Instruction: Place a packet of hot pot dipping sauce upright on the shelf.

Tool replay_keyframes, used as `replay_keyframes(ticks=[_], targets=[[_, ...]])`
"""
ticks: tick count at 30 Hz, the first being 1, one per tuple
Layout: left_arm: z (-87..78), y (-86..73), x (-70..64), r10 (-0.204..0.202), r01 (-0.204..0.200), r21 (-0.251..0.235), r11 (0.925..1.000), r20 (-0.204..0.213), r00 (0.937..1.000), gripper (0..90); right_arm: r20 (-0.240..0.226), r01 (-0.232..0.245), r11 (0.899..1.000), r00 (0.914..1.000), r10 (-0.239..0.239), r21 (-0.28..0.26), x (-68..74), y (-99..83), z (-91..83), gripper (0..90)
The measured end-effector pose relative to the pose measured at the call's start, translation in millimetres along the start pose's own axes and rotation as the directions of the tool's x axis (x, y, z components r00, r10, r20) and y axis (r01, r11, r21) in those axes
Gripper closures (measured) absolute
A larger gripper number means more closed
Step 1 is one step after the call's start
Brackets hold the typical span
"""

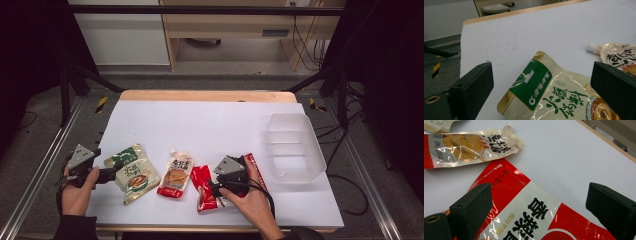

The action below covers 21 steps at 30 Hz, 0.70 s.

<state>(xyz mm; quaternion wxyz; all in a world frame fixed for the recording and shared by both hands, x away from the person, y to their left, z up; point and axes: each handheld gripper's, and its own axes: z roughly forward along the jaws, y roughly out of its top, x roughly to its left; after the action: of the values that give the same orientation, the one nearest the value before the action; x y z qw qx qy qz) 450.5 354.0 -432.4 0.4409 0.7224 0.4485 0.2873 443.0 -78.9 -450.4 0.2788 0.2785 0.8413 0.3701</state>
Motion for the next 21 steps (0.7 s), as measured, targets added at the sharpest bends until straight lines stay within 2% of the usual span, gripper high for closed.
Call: replay_keyframes(ticks=[6, 8, 9, 10, 13, 14, 21], targets=[[-1.2, 1.3, 5.0, 0.013, -0.013, 0.002, 0.9999, 0.014, 0.9998, 5.0, 0.025, 0.003, 1.000, 0.9997, -0.003, -0.002, -2.7, -2.0, -1.7, 8.0], [-2.1, 2.3, 9.6, 0.041, -0.041, 0.006, 0.9991, 0.024, 0.9989, 5.1, 0.028, -0.007, 1.000, 0.9996, 0.007, -0.009, -5.3, -3.2, -2.8, 8.0], [-2.1, 2.3, 9.6, 0.041, -0.041, 0.006, 0.9991, 0.024, 0.9989, 5.0, 0.025, -0.008, 1.000, 0.9997, 0.009, -0.011, -6.3, -3.8, -3.0, 7.9], [-1.8, 2.0, 13.8, 0.067, -0.068, 0.019, 0.9975, 0.021, 0.9975, 5.0, 0.020, -0.010, 1.000, 0.9997, 0.010, -0.010, -7.4, -4.4, -3.0, 7.7], [-1.0, -0.1, 19.0, 0.088, -0.089, 0.041, 0.9952, 0.028, 0.9957, 5.0, 0.018, -0.011, 1.000, 0.9998, 0.011, -0.005, -9.7, -5.6, -2.9, 7.5], [-0.1, -3.7, 23.7, 0.107, -0.109, 0.072, 0.9914, 0.028, 0.9938, 5.0, 0.018, -0.013, 1.000, 0.9997, 0.013, -0.007, -10.4, -5.9, -3.4, 7.4], [1.2, -13.9, 33.4, 0.089, -0.093, 0.126, 0.9877, 0.033, 0.9955, 5.1, 0.043, -0.029, 0.999, 0.9986, 0.030, -0.029, -13.6, -5.9, -13.1, 7.3]])
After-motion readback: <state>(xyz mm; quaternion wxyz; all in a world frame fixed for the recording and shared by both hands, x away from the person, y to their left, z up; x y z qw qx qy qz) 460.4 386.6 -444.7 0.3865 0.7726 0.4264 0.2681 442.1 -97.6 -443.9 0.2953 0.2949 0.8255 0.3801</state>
